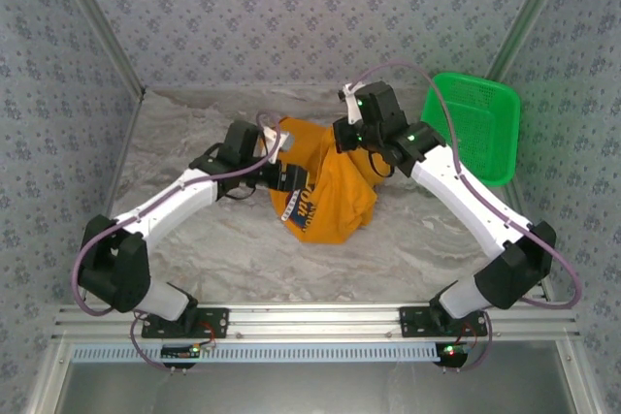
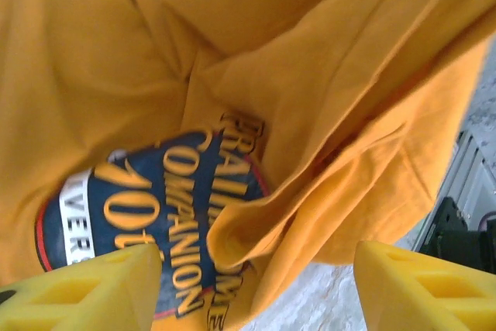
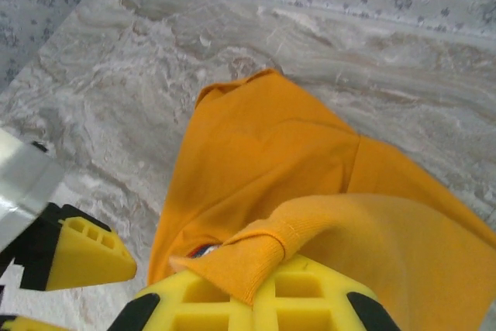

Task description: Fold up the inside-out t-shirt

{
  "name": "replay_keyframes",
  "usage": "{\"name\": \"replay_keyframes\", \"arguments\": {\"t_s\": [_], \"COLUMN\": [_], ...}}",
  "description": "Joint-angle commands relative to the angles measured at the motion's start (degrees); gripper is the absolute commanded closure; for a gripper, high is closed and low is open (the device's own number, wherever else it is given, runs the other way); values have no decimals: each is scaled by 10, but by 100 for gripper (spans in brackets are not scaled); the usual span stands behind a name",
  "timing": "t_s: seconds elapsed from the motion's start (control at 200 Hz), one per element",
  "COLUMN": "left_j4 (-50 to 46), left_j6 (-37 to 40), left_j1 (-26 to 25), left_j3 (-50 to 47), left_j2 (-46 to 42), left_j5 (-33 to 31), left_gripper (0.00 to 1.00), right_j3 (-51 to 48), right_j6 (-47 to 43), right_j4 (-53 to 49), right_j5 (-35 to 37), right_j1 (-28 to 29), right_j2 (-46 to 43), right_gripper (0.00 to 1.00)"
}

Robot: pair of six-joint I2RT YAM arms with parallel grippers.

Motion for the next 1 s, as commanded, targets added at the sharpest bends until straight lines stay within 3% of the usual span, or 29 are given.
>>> {"name": "replay_keyframes", "arguments": {"t_s": [0.0, 0.165, 0.44, 0.69, 0.994], "left_j4": [69, 149, 295, 360, 407], "left_j6": [-17, -51, -127, -163, -205], "left_j1": [-5, -8, -77, -75, -36], "left_j3": [-33, -87, -154, -184, -223], "left_j2": [-23, -9, 52, 86, 65], "left_j5": [-8, 8, 9, -3, 11], "left_gripper": [34, 34, 34, 44, 42], "right_j3": [-24, -55, -89, -93, -95], "right_j6": [1, 5, 12, 8, 5], "right_j4": [-8, -15, -22, -44, -47], "right_j5": [-16, -15, 12, 22, 22], "right_j1": [10, 30, 54, 64, 65], "right_j2": [-41, -76, -113, -127, -129], "right_gripper": [100, 100, 100, 100, 100]}}
